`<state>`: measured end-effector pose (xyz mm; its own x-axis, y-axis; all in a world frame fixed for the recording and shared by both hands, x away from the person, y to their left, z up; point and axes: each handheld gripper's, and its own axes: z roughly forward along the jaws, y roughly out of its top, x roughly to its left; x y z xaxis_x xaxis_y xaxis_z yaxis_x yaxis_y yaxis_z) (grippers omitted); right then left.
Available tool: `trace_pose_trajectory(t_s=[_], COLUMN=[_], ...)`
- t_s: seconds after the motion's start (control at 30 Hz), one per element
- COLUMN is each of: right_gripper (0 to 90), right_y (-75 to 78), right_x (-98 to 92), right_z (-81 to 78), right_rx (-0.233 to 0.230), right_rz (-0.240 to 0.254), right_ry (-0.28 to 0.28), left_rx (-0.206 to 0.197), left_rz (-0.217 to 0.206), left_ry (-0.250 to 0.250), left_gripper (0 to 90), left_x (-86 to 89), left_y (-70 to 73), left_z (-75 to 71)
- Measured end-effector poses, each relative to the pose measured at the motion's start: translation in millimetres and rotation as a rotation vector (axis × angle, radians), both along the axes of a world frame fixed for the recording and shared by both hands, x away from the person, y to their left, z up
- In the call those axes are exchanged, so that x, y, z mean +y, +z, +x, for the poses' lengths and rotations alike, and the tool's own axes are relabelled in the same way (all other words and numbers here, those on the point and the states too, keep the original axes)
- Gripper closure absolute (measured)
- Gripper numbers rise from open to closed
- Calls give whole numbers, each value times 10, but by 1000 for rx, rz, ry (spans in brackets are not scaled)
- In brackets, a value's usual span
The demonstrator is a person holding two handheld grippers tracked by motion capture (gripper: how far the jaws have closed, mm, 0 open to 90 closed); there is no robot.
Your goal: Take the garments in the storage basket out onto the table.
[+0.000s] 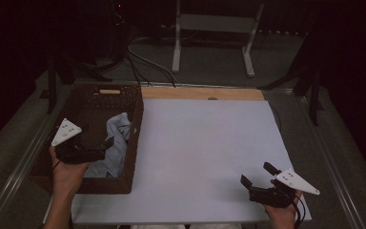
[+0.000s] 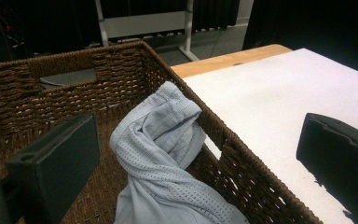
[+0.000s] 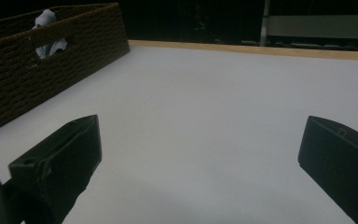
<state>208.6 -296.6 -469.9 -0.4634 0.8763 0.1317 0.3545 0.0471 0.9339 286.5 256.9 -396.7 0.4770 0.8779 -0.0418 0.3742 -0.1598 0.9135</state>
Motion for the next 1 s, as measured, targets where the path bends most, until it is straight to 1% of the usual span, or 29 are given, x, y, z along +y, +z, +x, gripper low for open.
trace_pose_trajectory(t_s=[0.2,0.5,0.67,0.73,0.83,1.0], right_gripper=[0,0,0,0,0,0], right_y=[-1,0,0,-1,0,0], right_x=[-2,-2,-2,-3,-5,-5], right_z=[1,1,0,2,0,0], right_rx=[-1,-2,-2,-2,-3,-3], right_rz=[0,0,0,0,1,1], right_ry=[0,-1,0,-1,-1,-1], left_rx=[14,37,46,54,61,62], left_rz=[-4,16,16,10,16,24], left_ry=[5,8,11,7,7,8], left_gripper=[11,11,12,11,11,11], left_x=[8,3,3,9,11,22], left_y=[-19,-55,-75,-82,-88,-85], left_z=[49,118,158,174,197,238])
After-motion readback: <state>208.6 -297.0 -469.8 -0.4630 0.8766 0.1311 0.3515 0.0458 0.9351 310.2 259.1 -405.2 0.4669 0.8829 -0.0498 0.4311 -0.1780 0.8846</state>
